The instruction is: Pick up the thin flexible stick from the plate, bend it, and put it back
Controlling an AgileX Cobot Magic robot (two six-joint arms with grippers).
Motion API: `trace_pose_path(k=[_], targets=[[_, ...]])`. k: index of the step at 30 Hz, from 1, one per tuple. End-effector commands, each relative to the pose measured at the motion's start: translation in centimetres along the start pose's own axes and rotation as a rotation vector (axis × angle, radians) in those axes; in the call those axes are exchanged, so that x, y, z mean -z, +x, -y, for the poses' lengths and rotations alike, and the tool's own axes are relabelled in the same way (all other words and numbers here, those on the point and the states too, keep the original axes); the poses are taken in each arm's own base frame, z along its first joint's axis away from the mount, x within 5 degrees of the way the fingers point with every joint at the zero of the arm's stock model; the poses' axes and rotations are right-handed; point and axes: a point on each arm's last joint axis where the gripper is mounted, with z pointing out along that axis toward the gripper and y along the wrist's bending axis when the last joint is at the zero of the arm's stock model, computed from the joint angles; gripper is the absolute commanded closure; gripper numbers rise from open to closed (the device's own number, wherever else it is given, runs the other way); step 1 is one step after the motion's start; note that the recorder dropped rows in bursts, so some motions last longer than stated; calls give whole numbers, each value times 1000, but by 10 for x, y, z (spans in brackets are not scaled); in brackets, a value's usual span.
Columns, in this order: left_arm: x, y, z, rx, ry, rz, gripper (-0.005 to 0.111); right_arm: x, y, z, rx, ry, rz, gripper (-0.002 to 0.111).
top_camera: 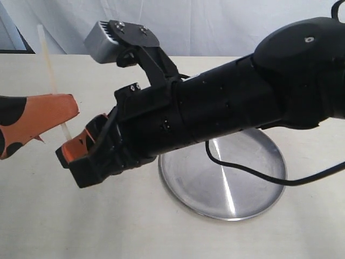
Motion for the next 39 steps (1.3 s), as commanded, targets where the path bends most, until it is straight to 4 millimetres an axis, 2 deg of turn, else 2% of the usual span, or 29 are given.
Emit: trace_pose_path(k=[1,9,20,28,30,33,37,39], targets=[[0,1,2,20,20,2,106,2,-1,-1,54,0,-8,108],[0,5,-9,-85,-96,-50,106,7,-2,-19,-23,-173,-8,108],[1,7,-12,-128,-130,-81,106,17,-7,-28,-14,-193,31,108],[0,-2,-6,43,-70,29,106,12,0,-20,54,-134,-32,108],[0,-4,-5,44,-53,49,101,10,2,-20,51,-159,-57,108],[0,-6,-4,85,-37,78,89,7,6,-21,49,-196,-91,108],[0,-9,-5,119,-52,116,65,5,11,-24,66,-238,-134,108],[1,-10,-7,120,-73,127,61,4,13,-28,72,-254,-146,108]])
